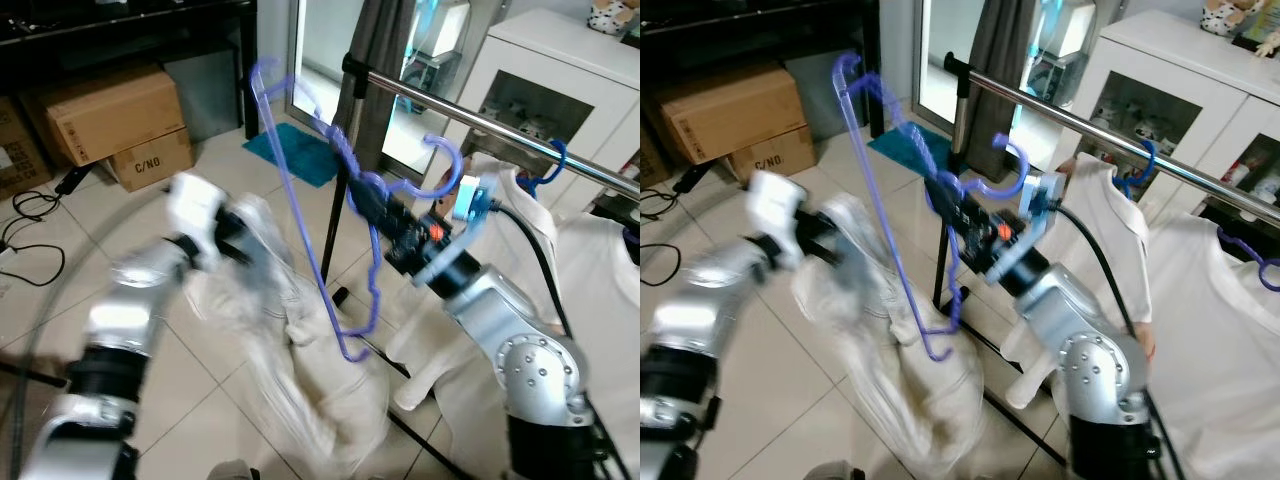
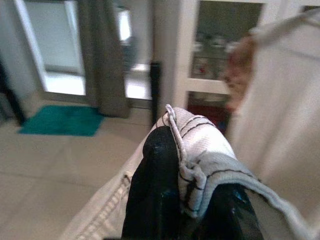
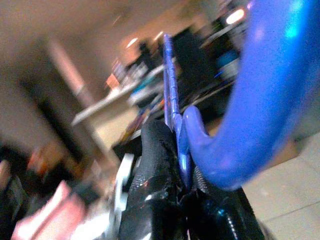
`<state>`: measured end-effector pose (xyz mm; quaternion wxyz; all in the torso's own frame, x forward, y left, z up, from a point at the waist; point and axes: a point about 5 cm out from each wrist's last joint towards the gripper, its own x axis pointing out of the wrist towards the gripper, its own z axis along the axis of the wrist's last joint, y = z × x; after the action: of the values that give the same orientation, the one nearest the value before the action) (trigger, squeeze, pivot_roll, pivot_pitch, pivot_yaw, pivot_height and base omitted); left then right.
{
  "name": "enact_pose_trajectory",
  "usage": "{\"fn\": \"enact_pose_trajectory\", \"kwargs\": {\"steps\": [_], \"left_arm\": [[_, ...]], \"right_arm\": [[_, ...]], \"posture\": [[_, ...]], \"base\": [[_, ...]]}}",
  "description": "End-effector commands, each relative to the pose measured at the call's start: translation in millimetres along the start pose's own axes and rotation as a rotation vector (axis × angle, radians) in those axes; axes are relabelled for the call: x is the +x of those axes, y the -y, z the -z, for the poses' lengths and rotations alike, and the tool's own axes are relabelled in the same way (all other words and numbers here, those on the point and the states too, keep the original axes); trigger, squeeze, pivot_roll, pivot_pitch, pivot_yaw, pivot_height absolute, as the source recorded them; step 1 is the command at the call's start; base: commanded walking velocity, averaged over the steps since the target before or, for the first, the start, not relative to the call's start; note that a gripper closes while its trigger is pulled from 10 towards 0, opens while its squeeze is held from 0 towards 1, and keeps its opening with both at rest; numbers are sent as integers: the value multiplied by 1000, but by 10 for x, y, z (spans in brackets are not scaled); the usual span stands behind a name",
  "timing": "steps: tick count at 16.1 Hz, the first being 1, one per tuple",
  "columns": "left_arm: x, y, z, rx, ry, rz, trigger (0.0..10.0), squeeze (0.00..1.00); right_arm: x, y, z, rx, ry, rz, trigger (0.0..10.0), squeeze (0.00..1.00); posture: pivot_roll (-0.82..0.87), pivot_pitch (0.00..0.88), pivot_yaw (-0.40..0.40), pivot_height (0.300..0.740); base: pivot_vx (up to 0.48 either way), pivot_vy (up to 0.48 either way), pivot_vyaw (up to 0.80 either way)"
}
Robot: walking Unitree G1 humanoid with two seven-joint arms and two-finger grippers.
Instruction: Hang hanger
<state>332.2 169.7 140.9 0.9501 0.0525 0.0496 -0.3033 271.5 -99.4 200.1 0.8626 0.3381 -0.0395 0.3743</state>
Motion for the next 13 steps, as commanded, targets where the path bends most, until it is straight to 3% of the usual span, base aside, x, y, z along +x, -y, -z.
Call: {"fn": "enact_pose_trajectory", "kwargs": {"steps": [1, 3, 4, 5, 6, 7, 9, 11, 13], "left_arm": [[43, 140, -218, 16, 99, 75, 0, 0], [-18, 273, -192, -11, 111, 102, 0, 0], [-86, 308, -158, -27, 107, 92, 0, 0], [-175, 327, -90, -35, 83, 70, 0, 0], [-228, 338, -44, -37, 66, 54, 0, 0], [-433, 397, 201, -38, -30, 13, 10000, 0], [-599, 451, 432, -25, -122, -62, 10000, 0], [-689, 513, 550, -56, -144, -146, 10000, 0], [-734, 581, 577, -63, -150, -158, 10000, 0]], "right_arm": [[-34, 68, -93, -17, 52, 77, 0, 0], [-108, 133, -33, -201, -57, 156, 0, 0], [-184, 222, 35, -380, -183, 245, 8078, 0], [-281, 271, 107, -471, -279, 263, 10000, 0], [-332, 276, 144, -518, -320, 255, 10000, 0], [-495, 359, 284, -572, -425, 330, 10000, 0], [-561, 394, 364, -587, -455, 370, 10000, 0], [-582, 401, 392, -572, -438, 403, 10000, 0], [-625, 397, 441, -513, -425, 425, 10000, 0]], "posture": [[-54, 6, -67, 740], [-54, 12, -60, 740], [-56, 15, -59, 740], [-52, 19, -58, 740], [-51, 25, -57, 740], [-47, 33, -57, 740], [-43, 36, -60, 740], [-41, 36, -63, 740], [-40, 33, -67, 740]], "base": [[0, 0, 0], [0, 0, 0], [0, 0, 0], [0, 0, 0], [0, 0, 0], [0, 0, -800], [0, 0, -800], [0, 0, -800], [0, 0, -800]]}}
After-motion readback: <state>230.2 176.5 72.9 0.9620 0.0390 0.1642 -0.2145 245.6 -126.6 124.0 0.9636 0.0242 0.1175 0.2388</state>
